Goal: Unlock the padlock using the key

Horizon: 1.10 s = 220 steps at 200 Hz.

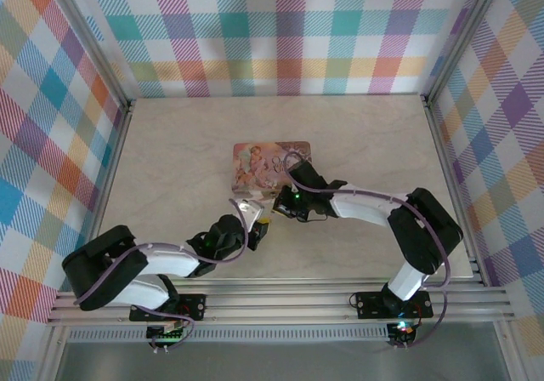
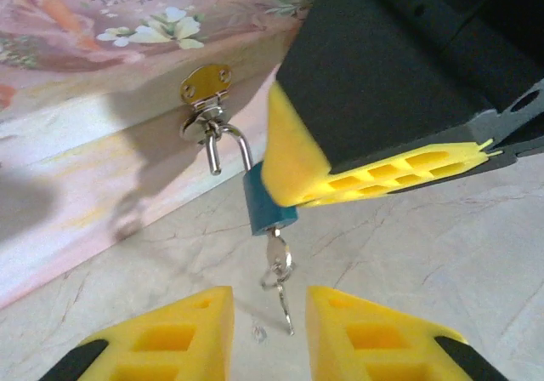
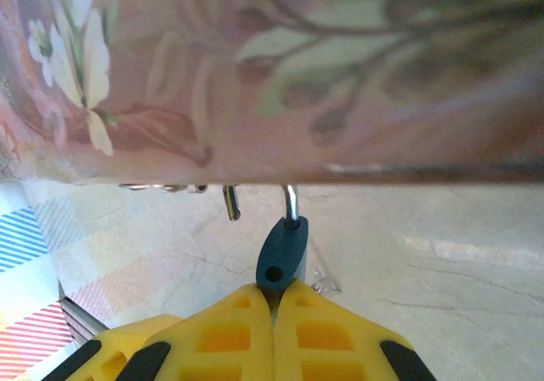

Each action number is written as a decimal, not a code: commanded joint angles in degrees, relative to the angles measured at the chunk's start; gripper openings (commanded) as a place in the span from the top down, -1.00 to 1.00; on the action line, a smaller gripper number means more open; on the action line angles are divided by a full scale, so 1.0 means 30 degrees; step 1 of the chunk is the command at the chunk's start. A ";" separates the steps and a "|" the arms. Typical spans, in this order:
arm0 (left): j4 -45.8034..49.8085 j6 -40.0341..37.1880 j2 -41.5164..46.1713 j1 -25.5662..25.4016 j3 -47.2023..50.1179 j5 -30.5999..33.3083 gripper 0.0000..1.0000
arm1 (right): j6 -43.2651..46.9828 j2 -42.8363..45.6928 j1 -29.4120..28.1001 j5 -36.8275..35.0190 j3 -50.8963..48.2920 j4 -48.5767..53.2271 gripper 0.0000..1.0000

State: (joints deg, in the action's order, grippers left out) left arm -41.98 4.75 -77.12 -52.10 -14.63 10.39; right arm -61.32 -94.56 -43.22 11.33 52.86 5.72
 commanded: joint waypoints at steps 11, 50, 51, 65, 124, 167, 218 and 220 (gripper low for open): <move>0.2222 0.1312 0.2543 -0.0008 0.0792 0.0344 0.41 | -0.1935 0.0778 0.0023 -0.1218 -0.1302 -0.0830 1.00; 0.4709 0.2253 0.5962 0.0050 0.1376 0.1357 0.35 | -0.3624 0.1524 -0.0032 -0.1847 -0.2342 -0.2854 1.00; 0.4765 0.2268 0.6005 0.0065 0.1398 0.1393 0.35 | -0.3662 0.1523 -0.0034 -0.1846 -0.2349 -0.2892 1.00; 0.5568 0.2518 0.7185 0.0080 0.1548 0.1771 0.33 | -0.4087 0.1518 -0.0110 -0.1874 -0.2428 -0.3490 1.00; 0.8294 0.3181 1.0482 0.0137 0.2124 0.2673 0.29 | -0.6377 0.1112 -0.0658 -0.2371 -0.2239 -0.5513 1.00; 0.9803 0.3539 1.1894 0.0111 0.1704 0.2500 0.29 | -0.7314 0.1357 -0.0943 -0.3100 -0.1976 -0.6495 1.00; 1.0590 0.3714 1.2209 0.0110 0.1304 0.2046 0.29 | -0.9178 0.0405 -0.0973 -0.4377 -0.3709 -0.9560 1.00; 1.0593 0.3761 1.2181 0.0109 0.1304 0.2044 0.29 | -0.9304 0.0327 -0.0973 -0.4404 -0.3823 -0.9752 1.00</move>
State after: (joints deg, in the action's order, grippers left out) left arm -11.99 14.96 -41.06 -52.01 -9.19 17.15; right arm -83.94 -91.05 -45.89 1.34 44.40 -13.98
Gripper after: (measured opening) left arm 0.356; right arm 0.050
